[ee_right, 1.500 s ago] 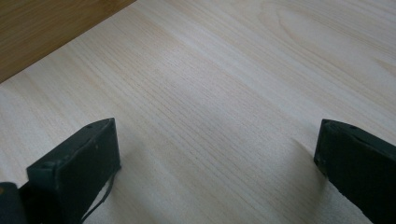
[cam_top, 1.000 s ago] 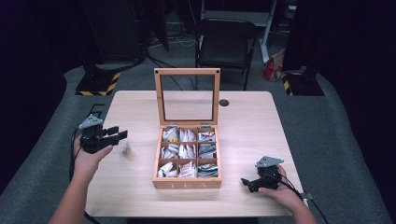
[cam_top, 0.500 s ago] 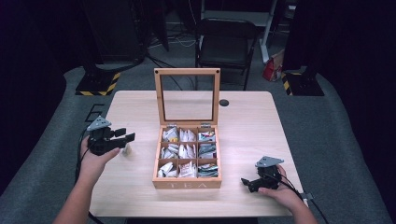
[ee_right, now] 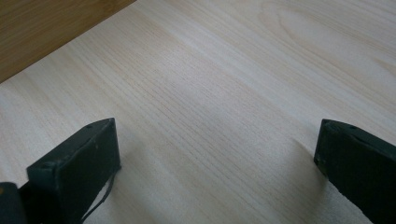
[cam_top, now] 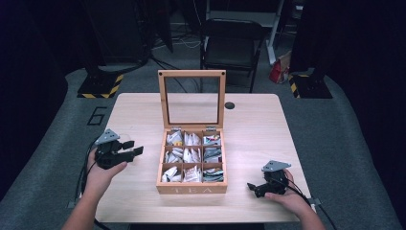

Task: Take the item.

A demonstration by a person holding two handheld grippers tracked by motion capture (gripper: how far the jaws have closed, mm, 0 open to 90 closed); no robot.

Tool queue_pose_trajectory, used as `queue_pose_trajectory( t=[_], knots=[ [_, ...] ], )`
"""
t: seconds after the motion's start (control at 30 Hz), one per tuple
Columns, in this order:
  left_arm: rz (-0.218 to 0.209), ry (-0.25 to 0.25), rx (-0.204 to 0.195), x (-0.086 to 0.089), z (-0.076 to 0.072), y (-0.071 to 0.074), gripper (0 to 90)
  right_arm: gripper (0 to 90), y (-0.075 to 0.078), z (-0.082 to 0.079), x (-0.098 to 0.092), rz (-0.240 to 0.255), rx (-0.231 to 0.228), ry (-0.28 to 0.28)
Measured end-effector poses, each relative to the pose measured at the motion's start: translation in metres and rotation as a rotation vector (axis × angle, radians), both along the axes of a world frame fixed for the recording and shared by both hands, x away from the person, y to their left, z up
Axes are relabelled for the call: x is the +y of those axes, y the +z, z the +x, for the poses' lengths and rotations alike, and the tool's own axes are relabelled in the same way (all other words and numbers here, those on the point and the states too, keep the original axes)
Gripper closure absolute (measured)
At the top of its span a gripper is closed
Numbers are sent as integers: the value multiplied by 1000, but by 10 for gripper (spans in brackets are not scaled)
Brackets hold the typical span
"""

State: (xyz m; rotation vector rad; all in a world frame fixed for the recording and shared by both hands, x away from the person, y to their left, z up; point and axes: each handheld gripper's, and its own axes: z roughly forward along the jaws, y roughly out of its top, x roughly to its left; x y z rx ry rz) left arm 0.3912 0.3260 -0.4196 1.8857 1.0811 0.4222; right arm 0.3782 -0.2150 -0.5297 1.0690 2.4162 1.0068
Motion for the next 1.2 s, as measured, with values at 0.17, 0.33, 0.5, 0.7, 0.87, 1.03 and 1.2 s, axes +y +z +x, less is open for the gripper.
queue_pose_trajectory(
  t=[0.17, 0.33, 0.5, 0.7, 0.87, 1.03, 1.2],
  knots=[
    [-2, -11, 13, -4, -6, -10, 482, 0, 0, 0, 0, -1, 4, 3],
    [-3, -16, 22, -6, -11, -18, 482, 0, 0, 0, 0, 0, 0, 0],
    [-10, -9, 19, -5, -14, -23, 482, 0, 0, 0, 0, 0, 0, 0],
    [-11, -8, 31, -3, -17, -31, 482, 0, 0, 0, 0, -1, 2, 1],
    [-12, -1, 45, -2, -19, -39, 480, 0, 0, 0, 0, 0, 0, 0],
    [-13, 13, 51, -1, -20, -47, 477, 0, 0, 0, 0, 0, 4, 2],
    [-28, 12, 64, -1, -21, -56, 468, 0, 0, 0, 0, 0, 3, 2]
  ],
)
